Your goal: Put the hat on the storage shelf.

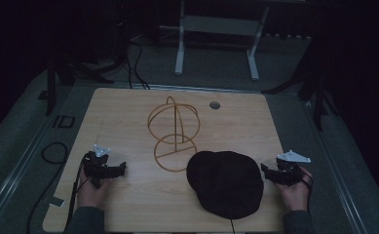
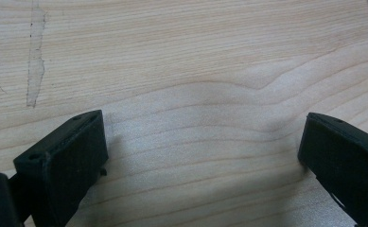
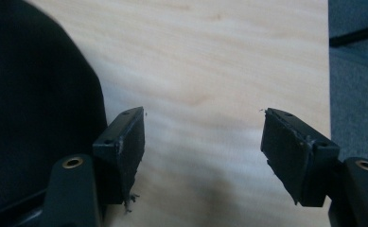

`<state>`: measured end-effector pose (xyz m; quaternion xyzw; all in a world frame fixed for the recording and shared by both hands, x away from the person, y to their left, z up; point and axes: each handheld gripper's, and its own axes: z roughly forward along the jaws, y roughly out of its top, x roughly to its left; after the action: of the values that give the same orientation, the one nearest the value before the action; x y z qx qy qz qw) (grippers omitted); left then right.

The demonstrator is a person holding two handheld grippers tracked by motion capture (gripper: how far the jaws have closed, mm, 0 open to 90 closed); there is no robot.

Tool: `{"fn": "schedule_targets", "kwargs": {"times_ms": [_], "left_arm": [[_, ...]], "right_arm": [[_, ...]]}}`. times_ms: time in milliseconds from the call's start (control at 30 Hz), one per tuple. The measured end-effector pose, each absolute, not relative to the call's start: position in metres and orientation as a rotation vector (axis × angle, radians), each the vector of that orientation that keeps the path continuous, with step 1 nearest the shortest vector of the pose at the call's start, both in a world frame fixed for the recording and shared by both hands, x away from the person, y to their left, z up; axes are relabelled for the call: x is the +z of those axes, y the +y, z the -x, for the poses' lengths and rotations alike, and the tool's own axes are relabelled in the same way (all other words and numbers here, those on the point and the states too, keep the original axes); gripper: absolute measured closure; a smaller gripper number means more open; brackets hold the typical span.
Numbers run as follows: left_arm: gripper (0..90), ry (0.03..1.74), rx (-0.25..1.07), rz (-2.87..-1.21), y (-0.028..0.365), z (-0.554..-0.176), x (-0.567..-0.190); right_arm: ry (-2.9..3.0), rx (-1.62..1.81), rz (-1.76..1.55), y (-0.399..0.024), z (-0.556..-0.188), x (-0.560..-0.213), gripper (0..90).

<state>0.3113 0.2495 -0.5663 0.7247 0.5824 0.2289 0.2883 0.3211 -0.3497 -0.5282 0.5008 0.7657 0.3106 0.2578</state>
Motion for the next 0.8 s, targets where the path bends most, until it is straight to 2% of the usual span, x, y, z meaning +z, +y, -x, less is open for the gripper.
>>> {"fn": "schedule_targets", "kwargs": {"times_ms": [233,400,800], "left_arm": [[1.9,1.556,0.61,-1.933,0.249,-0.311,-0.566],[1.9,1.556,0.61,-1.933,0.249,-0.311,-0.566],[1.9,1.556,0.61,-1.933,0.249,-0.311,-0.566]], "right_arm": [[2.111,0.96,-1.287,-0.342,-0.335,-0.506,31.9],[2.16,1.099,-1.194,-0.335,-0.344,-0.487,38.4],[2.328,1.073,-0.987,-0.299,-0.362,-0.456,43.3]]}}
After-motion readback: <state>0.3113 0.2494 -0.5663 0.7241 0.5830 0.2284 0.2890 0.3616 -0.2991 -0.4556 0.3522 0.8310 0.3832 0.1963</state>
